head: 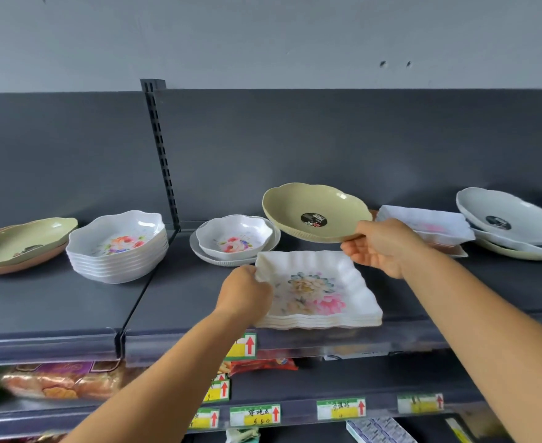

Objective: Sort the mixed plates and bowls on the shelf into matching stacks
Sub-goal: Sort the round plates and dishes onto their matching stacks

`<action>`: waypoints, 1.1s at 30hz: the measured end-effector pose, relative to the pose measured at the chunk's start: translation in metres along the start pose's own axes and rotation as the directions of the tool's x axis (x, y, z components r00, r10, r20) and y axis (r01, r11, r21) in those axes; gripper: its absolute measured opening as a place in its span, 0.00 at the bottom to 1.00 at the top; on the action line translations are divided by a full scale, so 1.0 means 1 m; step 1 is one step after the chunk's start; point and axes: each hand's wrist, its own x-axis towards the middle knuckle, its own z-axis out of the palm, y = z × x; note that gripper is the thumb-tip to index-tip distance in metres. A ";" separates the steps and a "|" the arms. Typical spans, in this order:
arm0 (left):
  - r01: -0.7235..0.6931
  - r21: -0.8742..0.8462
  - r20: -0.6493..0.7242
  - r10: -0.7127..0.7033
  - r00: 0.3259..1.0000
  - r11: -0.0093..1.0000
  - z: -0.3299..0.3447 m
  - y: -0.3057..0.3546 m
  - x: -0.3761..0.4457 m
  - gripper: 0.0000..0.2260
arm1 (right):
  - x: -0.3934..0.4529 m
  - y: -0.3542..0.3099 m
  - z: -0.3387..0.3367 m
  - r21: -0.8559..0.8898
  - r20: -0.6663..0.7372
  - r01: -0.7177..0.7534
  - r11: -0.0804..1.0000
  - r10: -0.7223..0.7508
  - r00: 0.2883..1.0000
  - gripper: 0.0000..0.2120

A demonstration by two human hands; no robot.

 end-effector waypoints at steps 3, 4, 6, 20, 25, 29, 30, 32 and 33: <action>0.002 0.005 -0.005 -0.002 1.000 1.000 0.023 0.012 0.010 0.12 | -0.004 0.001 -0.006 -0.041 0.004 0.008 0.999 -0.008 1.000 0.10; 0.009 0.009 -0.006 -0.009 1.000 1.000 0.029 0.015 0.013 0.12 | -0.005 0.001 -0.007 -0.047 0.001 0.012 0.999 -0.012 1.000 0.10; 0.028 0.008 0.000 -0.028 1.000 1.000 0.039 0.020 0.019 0.12 | -0.005 0.002 -0.008 -0.059 -0.009 0.020 0.998 -0.021 1.000 0.10; 0.101 0.276 -0.246 -0.032 0.969 0.956 -0.054 -0.024 0.084 0.23 | 0.010 -0.002 0.031 -0.142 -0.069 0.022 0.990 -0.033 0.997 0.13; 0.088 0.383 -0.185 -0.017 0.983 0.919 -0.065 -0.031 0.103 0.20 | 0.021 0.001 0.049 -0.149 -0.178 0.009 0.989 -0.035 0.983 0.14; 0.111 0.404 -0.209 -0.026 0.977 0.908 -0.067 -0.031 0.117 0.18 | 0.027 -0.001 0.061 -0.150 -0.225 -0.006 0.989 -0.028 0.974 0.14; 0.125 0.418 -0.229 -0.029 0.973 0.900 -0.068 -0.030 0.120 0.17 | 0.029 -0.001 0.063 -0.145 -0.233 -0.009 0.989 -0.025 0.972 0.14; 0.137 0.428 -0.259 -0.024 0.966 0.893 -0.068 -0.029 0.126 0.13 | 0.031 0.001 0.066 -0.143 -0.242 -0.015 0.990 -0.020 0.970 0.15; 0.138 0.427 -0.266 -0.021 0.964 0.894 -0.068 -0.028 0.129 0.10 | 0.032 0.002 0.067 -0.143 -0.248 -0.019 0.990 -0.017 0.969 0.16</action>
